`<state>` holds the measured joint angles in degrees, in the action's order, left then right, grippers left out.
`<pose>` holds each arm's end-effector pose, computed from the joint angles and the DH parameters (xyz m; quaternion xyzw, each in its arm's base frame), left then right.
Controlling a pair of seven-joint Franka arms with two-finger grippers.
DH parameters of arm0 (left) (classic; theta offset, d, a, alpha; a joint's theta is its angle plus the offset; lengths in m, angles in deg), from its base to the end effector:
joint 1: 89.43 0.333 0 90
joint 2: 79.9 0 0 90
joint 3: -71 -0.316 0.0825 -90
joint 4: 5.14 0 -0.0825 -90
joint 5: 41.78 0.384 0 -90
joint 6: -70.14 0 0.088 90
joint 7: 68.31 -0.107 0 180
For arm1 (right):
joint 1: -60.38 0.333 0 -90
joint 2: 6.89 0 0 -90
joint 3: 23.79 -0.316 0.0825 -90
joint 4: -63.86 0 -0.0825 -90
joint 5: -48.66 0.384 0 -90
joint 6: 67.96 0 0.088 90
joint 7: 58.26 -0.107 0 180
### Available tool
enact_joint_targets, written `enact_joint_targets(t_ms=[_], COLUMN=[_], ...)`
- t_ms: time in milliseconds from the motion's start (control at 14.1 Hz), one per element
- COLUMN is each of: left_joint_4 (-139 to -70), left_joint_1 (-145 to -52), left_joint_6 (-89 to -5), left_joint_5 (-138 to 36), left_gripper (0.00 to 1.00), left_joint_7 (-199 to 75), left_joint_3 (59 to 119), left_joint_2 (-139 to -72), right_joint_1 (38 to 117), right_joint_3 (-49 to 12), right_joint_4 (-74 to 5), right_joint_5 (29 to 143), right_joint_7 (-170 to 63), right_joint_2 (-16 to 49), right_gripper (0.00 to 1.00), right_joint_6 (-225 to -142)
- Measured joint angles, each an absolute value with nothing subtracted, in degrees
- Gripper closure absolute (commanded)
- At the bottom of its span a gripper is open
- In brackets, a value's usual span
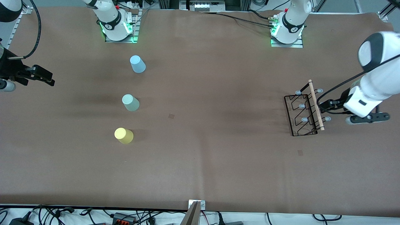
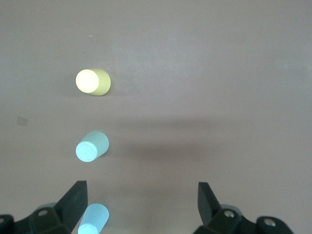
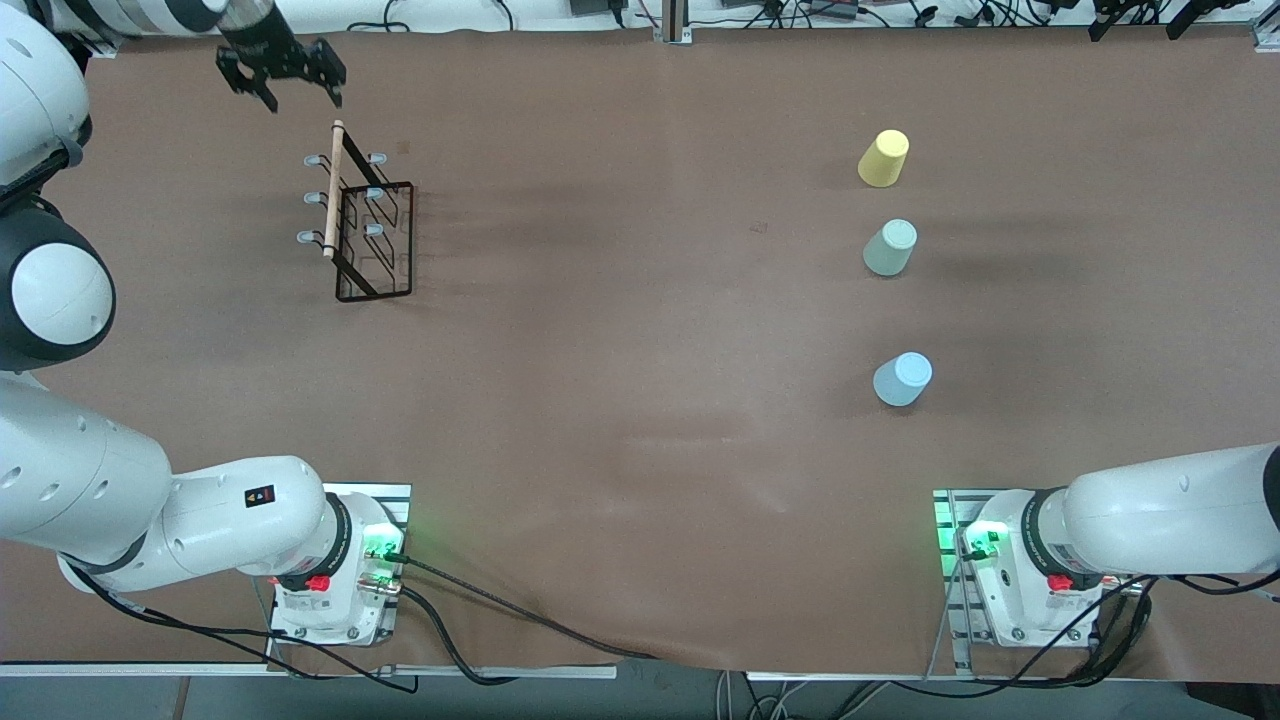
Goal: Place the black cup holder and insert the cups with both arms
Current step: 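Approach the teal cup with the right gripper while the left gripper waits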
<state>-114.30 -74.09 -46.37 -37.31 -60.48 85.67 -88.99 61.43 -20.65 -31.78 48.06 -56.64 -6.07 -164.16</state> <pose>0.5929 0.0165 0.4162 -0.9982 -0.0576 0.0114 0.0154 0.5650 -0.0214 0.5792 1.0000 -0.0035 -0.0024 0.0055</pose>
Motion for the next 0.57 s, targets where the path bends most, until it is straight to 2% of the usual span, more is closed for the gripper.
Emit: enact_joint_targets(t_ms=[356,569], left_joint_4=[-129.51,-133.41], left_joint_1=[-73.87,-73.87], left_joint_6=[-59.14,-61.5], left_joint_5=[-37.31,-37.31], left_gripper=[0.0,0.14], left_joint_7=[-60.76,-60.78], left_joint_3=[85.88,85.89], left_joint_2=[-84.25,-83.15], right_joint_1=[61.59,61.71], right_joint_3=[-20.69,-20.71], right_joint_4=[-32.03,-32.28], right_joint_5=[48.07,48.07], right_joint_7=[-56.65,-56.65], right_joint_2=[-6.01,-5.84], right_gripper=[0.0,0.0], right_joint_6=[-164.19,-164.19])
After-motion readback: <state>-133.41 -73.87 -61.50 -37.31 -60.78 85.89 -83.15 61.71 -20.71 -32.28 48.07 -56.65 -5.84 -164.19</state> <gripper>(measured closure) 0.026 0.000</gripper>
